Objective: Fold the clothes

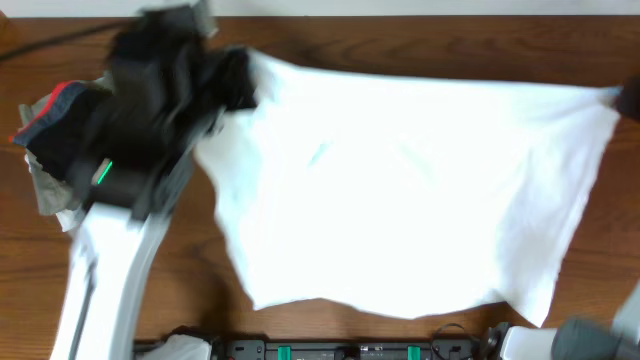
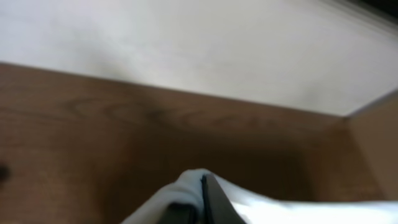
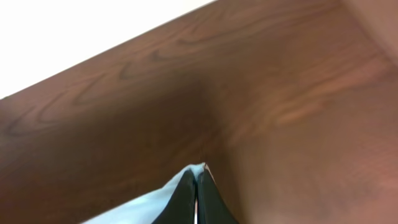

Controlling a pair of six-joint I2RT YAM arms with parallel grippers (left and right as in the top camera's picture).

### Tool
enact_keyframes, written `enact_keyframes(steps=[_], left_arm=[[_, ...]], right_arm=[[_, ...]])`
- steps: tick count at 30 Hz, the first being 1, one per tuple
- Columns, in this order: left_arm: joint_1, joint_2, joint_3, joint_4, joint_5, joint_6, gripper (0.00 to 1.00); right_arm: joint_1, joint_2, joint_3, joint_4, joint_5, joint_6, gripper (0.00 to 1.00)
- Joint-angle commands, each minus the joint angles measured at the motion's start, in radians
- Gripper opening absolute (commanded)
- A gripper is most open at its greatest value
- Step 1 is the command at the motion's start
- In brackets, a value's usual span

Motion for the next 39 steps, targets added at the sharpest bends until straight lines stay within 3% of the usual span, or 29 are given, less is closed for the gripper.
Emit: enact_keyframes(steps=[1,5,10,17,21,25,29,39], left_arm=[[0.046,0.165,-0.003,0.116,0.019,0.037,0.06],[0.124,0.322,0.065,0.277,0.211,-0.024,0.06],[0.217,0.359,0.278,0.294,0.326,-0.069,0.06],[0.286,0.34,0.541,0.042,0.449,-0.064,0.06],[0.275,0.325,0.542,-0.254,0.479,-0.028,0.05],[0.231,0.333,0.484,-0.605,0.446,0.123,0.06],[0.174,0.345,0.346,-0.79,0.307,0.173,0.06],[0.09,0.346,-0.209,-0.713,0.245,0.172,0.06]], right_arm=[[0.021,0.124,-0.001,0.085,-0.114,-0.01,0.01],[0.049,0.172,0.008,0.22,-0.206,0.037,0.01],[0.057,0.117,0.156,0.262,-0.179,0.058,0.01],[0.056,0.049,0.316,0.098,-0.039,0.008,0.01],[0.056,0.055,0.309,-0.112,0.053,-0.019,0.01],[0.056,0.081,0.251,-0.323,0.15,-0.019,0.01],[0.056,0.1,0.1,-0.388,0.227,-0.023,0.01],[0.056,0.101,-0.423,-0.265,0.271,-0.006,0.01]])
